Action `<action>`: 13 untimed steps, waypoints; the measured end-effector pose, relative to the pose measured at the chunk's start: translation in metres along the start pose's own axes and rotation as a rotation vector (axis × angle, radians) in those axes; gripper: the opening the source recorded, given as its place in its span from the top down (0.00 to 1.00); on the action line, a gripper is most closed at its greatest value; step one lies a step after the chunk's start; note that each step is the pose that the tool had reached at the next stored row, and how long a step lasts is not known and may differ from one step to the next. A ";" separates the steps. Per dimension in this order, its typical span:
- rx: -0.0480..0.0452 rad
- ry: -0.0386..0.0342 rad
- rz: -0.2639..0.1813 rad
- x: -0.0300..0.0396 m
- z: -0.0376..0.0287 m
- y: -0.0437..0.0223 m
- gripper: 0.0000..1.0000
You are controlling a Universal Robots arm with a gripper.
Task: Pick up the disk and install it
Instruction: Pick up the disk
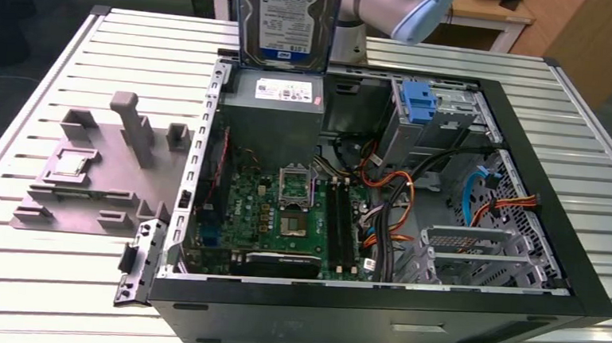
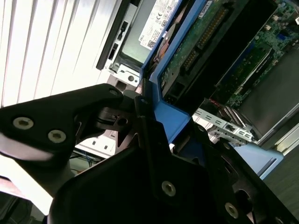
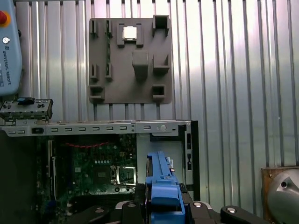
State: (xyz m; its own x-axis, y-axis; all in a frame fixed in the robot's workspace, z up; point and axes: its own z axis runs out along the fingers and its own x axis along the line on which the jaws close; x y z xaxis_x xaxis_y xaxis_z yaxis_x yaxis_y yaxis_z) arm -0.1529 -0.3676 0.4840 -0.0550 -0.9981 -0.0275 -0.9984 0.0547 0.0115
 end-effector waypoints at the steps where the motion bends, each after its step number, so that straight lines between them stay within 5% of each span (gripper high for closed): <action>1: 0.0000 0.0000 0.000 -0.0001 0.0000 -0.0016 0.63; 13: 0.0001 -0.0001 0.002 -0.0002 0.0000 -0.0074 0.63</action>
State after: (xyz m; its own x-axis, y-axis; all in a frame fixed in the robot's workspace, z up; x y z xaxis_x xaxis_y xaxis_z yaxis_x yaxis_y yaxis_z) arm -0.1456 -0.3678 0.4840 -0.0571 -0.9980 -0.0276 -0.9983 0.0568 0.0114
